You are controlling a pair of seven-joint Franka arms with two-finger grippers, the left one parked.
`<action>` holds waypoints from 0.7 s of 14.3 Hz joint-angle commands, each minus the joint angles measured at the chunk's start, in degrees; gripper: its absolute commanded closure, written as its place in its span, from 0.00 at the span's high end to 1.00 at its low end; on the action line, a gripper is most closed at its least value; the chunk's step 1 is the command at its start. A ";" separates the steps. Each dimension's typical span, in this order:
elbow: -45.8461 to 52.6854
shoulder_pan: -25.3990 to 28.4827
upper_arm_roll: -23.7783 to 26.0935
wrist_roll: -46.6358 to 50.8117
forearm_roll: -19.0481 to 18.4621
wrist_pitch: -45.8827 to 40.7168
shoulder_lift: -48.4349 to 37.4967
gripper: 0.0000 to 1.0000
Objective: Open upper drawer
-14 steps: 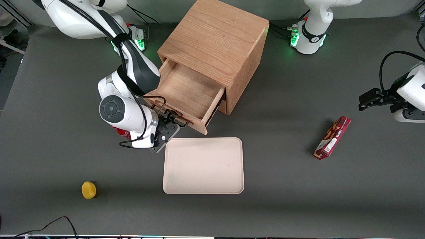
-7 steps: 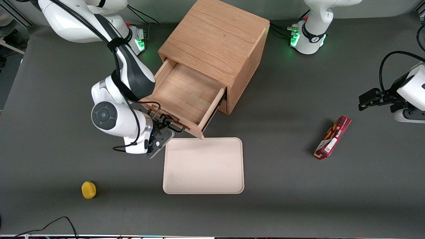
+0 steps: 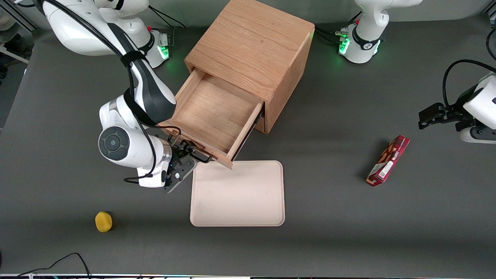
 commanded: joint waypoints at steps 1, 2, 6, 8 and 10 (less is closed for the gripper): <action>3.11 0.25 -0.78 -1.87 -0.95 -1.42 1.71 1.00; 3.46 0.34 -1.65 -2.05 -0.86 -1.42 1.71 1.00; 4.43 0.25 -1.93 -2.05 -0.68 -2.03 1.98 1.00; 5.74 0.25 -1.93 -2.05 -0.60 -3.97 1.98 1.00; 6.54 0.25 -1.93 -2.05 -0.68 -5.37 2.06 1.00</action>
